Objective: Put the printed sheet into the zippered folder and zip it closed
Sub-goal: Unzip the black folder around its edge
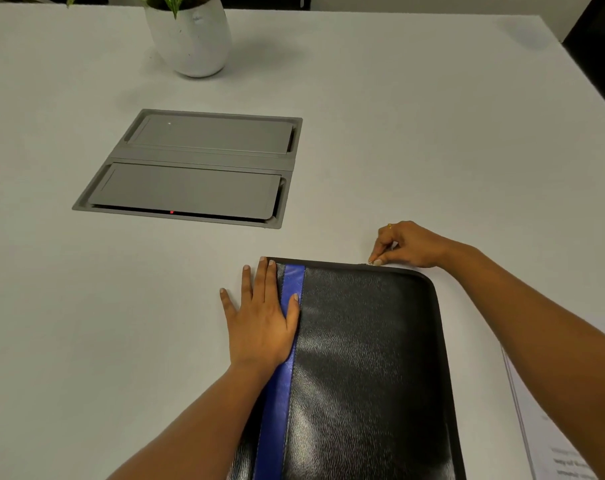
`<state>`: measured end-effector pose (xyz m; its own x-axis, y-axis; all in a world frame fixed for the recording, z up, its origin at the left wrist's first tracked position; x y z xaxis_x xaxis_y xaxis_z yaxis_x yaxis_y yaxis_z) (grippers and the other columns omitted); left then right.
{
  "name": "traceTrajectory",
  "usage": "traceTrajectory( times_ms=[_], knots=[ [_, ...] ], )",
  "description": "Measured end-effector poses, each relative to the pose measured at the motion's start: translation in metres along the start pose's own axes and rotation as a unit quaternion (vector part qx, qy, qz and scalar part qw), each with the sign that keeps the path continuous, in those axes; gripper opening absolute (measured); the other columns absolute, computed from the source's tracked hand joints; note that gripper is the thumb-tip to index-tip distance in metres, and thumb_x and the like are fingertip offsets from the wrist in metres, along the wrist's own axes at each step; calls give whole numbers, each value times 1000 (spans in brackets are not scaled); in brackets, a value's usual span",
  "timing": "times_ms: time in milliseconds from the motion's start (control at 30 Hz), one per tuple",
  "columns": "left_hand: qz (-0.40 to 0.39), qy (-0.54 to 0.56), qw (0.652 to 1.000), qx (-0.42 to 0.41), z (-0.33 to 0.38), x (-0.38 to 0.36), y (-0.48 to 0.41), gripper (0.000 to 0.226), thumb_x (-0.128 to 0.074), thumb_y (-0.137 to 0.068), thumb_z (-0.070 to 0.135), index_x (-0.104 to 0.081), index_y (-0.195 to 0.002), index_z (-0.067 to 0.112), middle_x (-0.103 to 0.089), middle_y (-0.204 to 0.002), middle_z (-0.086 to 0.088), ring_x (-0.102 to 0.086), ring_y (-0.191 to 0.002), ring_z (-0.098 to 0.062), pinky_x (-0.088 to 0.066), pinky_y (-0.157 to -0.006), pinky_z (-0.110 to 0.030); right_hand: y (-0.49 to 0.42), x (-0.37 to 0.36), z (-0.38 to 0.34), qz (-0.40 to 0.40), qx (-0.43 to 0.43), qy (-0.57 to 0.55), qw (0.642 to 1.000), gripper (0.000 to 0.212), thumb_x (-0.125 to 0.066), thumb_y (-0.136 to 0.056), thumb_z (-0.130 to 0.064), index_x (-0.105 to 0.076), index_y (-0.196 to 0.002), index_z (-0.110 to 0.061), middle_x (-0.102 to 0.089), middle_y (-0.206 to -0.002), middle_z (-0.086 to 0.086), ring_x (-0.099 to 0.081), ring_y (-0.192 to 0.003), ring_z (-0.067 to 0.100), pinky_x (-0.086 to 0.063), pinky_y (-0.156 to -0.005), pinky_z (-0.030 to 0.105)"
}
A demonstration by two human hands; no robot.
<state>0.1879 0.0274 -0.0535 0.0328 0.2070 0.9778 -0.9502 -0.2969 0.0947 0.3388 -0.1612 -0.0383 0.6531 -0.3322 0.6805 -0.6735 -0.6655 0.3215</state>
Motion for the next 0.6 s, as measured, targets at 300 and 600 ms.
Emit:
traceTrajectory(
  times_ms=[300, 600],
  knots=[
    [51, -6, 998, -43, 15, 12, 5, 57, -22, -98, 40, -8, -150, 20, -2, -159, 1, 3, -147, -17, 8, -115, -46, 4, -10, -3, 3, -15, -22, 1000, 19, -63, -84, -13, -72, -100, -18, -44, -73, -7, -43, -76, 3, -36, -71, 14],
    [19, 36, 989, -139, 93, -5, 15, 56, -22, -96, 48, -13, -148, 32, -7, -159, 6, 1, -147, -15, 15, -112, -43, 10, -7, 7, 57, -24, -40, 997, 14, -62, -85, -14, -72, -92, -19, -46, -76, -10, -46, -78, 2, -34, -71, 9]
  ],
)
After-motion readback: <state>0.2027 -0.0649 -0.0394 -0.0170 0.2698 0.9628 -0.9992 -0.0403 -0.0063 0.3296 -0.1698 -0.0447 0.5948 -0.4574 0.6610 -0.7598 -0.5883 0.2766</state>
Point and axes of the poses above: each hand's wrist, its own y-axis away from the middle knuckle, its own x-axis out of the back of the hand, z = x × y, the point moved 10 cm from there along -y, towards the middle knuckle
